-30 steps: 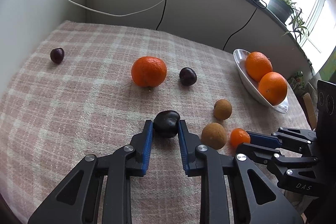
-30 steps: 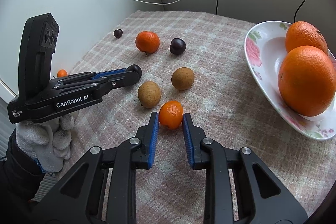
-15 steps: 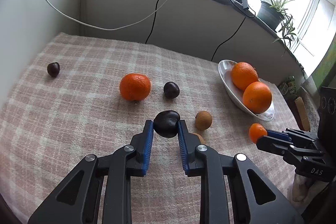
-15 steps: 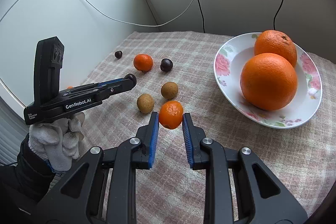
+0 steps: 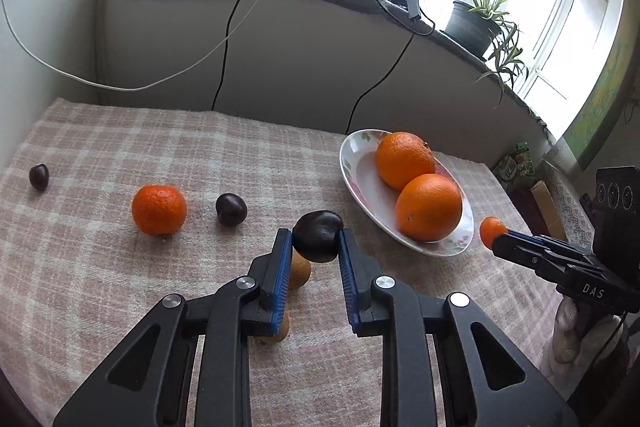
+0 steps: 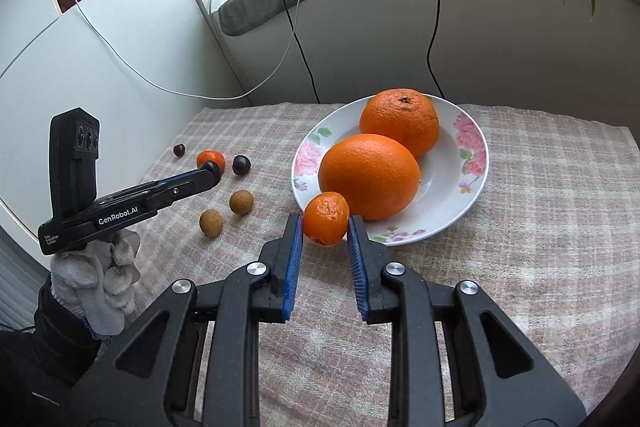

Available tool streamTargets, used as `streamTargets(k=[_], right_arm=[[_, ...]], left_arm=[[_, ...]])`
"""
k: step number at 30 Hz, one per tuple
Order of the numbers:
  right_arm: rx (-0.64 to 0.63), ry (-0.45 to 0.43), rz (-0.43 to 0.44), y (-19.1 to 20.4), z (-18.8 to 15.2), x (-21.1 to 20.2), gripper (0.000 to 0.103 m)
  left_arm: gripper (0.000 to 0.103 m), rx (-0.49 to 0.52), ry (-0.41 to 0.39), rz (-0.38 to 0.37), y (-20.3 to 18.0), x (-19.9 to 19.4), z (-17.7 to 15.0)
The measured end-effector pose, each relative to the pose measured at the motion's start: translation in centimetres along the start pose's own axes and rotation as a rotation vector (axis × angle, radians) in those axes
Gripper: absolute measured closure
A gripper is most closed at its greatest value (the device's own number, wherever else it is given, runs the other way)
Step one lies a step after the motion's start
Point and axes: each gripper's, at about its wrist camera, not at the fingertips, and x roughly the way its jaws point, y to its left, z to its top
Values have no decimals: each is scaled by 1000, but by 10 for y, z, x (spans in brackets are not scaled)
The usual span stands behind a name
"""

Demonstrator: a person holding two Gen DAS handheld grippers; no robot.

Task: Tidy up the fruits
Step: 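Carry the tangerine into the bowl with the right tool while the left tool carries the plum there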

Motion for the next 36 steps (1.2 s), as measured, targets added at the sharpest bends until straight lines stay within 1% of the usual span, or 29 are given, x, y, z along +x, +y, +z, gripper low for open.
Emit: streamTargets(k=[6, 10, 18, 29, 36], right_arm=[[23, -10, -44, -23, 4, -3, 79], [34, -12, -56, -34, 6, -2, 79], [24, -10, -86, -47, 11, 4, 79], [20, 6, -115, -59, 18, 16, 79], [17, 10, -115, -62, 19, 19, 79]], left_arm=[[81, 17, 9, -36, -15, 15, 6], [81, 31, 22, -49, -23, 24, 6], [81, 57, 33, -52, -32, 36, 12], [81, 133, 49, -7, -50, 51, 15], [81, 152, 58, 14, -53, 55, 16]])
